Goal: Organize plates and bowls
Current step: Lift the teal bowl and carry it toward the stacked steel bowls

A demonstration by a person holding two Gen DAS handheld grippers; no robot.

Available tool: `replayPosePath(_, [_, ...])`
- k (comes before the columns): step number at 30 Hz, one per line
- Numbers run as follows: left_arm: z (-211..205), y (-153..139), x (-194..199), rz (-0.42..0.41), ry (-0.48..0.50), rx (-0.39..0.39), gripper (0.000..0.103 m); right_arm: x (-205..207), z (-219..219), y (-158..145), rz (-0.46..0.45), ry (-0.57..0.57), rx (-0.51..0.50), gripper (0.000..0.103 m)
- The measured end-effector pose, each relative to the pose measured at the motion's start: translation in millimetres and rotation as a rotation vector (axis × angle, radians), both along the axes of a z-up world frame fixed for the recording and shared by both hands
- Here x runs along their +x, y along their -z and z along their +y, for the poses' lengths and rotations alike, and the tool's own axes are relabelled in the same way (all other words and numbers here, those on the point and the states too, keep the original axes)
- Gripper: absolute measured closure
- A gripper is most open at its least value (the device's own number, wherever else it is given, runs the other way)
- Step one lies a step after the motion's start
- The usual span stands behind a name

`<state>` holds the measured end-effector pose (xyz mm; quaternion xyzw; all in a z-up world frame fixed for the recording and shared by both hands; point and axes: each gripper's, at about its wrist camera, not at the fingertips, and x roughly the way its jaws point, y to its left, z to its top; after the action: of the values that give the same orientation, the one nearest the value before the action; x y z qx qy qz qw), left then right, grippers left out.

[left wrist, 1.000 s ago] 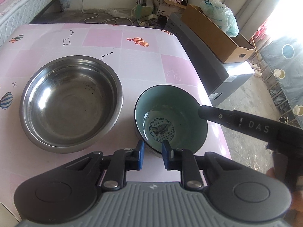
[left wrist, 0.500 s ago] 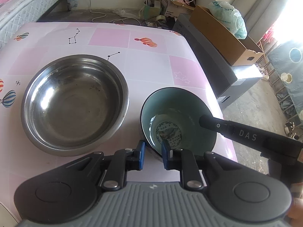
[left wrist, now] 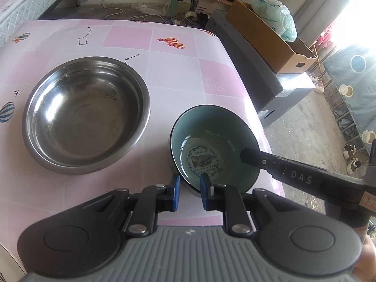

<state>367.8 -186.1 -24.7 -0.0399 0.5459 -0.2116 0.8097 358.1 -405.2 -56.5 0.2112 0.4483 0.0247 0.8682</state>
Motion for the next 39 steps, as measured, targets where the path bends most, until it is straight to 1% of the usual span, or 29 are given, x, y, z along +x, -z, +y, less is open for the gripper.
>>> replayPosePath(5, [0,-2,-9,0.001,0.043,-0.011,0.087,-17,1,-2,0.001,-0.020,-0.002,0.087])
replayPosePath(9, [1,-2,-8,-0.020,0.025,-0.007,0.086,-21,-4,-2,-0.002,-0.008,0.014,0.087])
replayPosePath(14, [1,0,-4,-0.065,-0.002,0.029,0.085,-15,-5,-2,-0.006,0.008,0.013,0.088])
replayPosePath(18, [-1,5,3,-0.072,-0.025,0.031,0.086,-11,-7,0,-0.009,0.021,0.008,0.088])
replayPosePath(21, [-5,6,3,-0.079,-0.019,0.042,0.087,-8,-6,1,-0.011,0.015,0.009,0.088])
replayPosePath(24, [-3,3,-2,-0.061,0.008,0.026,0.087,-7,-3,0,-0.012,0.005,-0.015,0.088])
replayPosePath(28, [1,-1,-12,-0.044,0.040,-0.012,0.087,-7,-8,0,-0.007,-0.006,0.002,0.088])
replayPosePath(34, [0,6,-1,-0.037,0.009,-0.007,0.087,-6,-10,1,-0.008,-0.007,-0.001,0.087])
replayPosePath(39, [-5,20,9,-0.014,-0.006,0.000,0.081,-5,-9,3,0.001,-0.003,0.002,0.087])
